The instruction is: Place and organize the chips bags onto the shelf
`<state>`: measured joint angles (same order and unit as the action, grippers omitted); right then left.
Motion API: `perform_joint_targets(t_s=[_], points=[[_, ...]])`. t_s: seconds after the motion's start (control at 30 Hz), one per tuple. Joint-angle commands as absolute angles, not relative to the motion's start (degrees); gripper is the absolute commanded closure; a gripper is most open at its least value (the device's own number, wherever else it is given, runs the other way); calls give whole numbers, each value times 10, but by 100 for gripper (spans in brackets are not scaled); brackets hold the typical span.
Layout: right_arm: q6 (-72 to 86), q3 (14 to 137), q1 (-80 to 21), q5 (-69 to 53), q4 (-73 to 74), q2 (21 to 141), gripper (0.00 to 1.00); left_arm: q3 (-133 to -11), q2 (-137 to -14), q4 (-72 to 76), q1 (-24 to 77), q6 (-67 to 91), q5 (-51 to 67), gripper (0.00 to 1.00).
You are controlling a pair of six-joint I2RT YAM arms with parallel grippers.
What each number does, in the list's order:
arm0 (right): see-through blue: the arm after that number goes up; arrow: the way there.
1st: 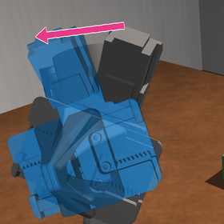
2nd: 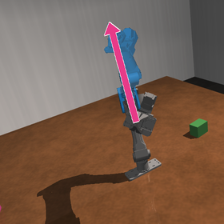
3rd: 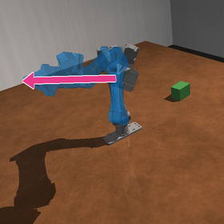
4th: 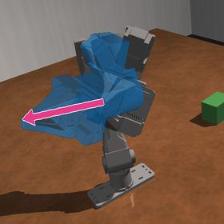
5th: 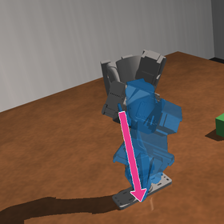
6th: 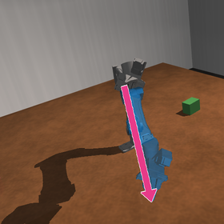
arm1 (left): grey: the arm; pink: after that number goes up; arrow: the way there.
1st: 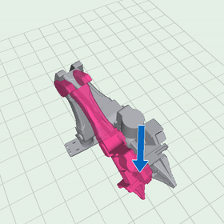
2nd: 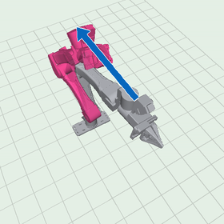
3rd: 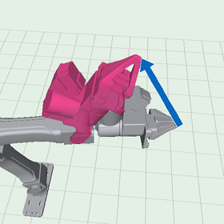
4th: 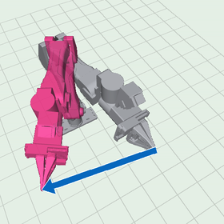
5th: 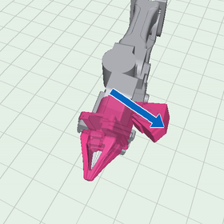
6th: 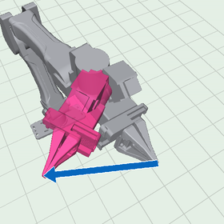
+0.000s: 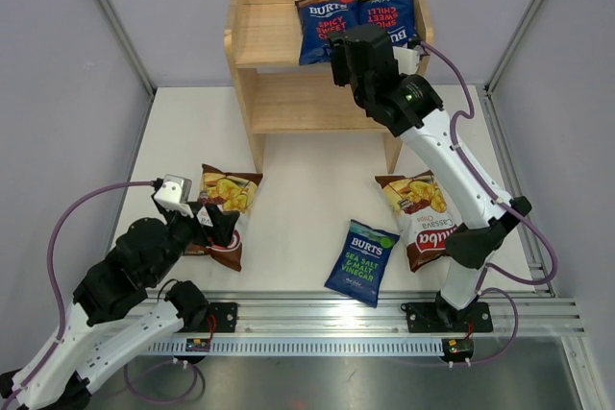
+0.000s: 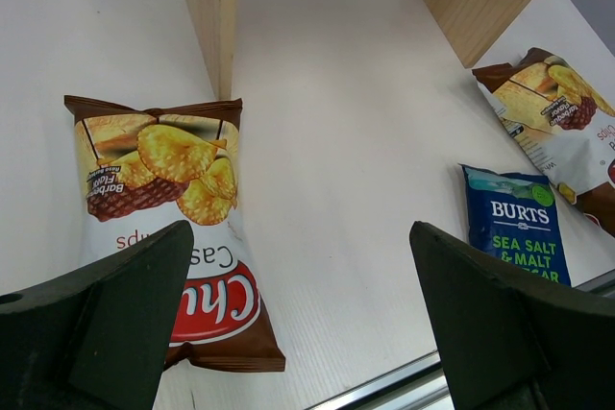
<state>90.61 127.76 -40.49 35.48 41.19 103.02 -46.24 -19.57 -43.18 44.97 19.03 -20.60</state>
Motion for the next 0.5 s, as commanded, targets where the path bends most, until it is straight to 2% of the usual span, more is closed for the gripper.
perform_joint_targets(t_s=[0.0, 0.47], points=[[910, 1260, -410, 363, 400, 1006, 47, -459, -196, -408, 454, 185, -200, 1], [954, 1283, -458, 447, 422, 1017, 48, -459, -196, -410, 455, 185, -204, 1]])
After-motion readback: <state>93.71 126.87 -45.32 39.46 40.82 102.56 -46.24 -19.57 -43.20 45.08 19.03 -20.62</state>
